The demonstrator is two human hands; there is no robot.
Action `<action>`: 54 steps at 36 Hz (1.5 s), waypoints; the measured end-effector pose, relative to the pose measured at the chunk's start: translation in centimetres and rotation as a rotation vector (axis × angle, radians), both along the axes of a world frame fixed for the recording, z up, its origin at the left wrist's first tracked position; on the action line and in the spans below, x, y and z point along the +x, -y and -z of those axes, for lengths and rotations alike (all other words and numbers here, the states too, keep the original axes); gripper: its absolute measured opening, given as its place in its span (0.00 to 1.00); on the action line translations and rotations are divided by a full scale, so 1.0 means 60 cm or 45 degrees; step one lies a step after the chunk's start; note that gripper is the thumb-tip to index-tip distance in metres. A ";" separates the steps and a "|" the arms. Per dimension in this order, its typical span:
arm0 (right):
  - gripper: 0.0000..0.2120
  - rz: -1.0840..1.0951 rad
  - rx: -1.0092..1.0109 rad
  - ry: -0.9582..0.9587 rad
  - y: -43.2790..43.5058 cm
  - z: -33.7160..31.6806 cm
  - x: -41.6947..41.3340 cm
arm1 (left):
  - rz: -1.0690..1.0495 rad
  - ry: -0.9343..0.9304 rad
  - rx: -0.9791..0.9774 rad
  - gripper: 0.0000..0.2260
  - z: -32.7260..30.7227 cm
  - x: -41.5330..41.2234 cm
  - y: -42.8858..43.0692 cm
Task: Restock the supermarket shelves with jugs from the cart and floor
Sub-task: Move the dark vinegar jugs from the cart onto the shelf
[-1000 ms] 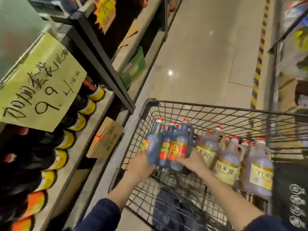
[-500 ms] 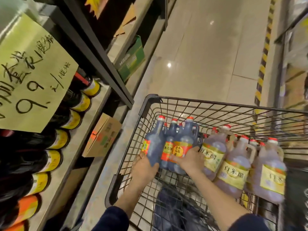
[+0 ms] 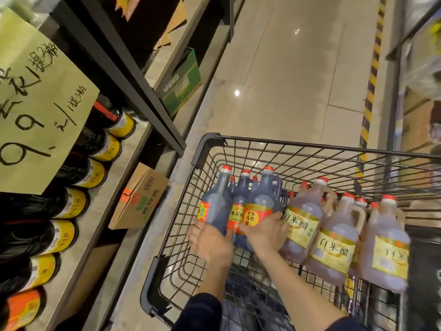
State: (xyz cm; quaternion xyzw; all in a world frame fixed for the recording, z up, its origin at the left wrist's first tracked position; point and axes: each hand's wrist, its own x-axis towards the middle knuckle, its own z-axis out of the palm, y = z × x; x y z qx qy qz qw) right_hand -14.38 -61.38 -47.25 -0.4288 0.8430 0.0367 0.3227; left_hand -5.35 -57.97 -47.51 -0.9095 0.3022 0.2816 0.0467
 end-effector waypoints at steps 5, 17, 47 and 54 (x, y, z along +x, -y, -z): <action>0.55 0.041 -0.007 0.089 0.003 0.005 0.011 | -0.220 0.068 -0.045 0.46 0.020 -0.017 0.013; 0.58 0.185 -0.141 0.163 0.001 0.013 0.016 | -0.260 0.096 -0.235 0.45 0.039 0.003 -0.007; 0.43 0.362 -0.298 0.821 -0.036 -0.053 -0.089 | 0.096 -0.003 -0.186 0.46 0.022 0.002 0.015; 0.45 0.430 -0.308 0.931 -0.051 -0.071 -0.118 | 0.074 -0.062 -0.054 0.50 0.022 0.012 0.047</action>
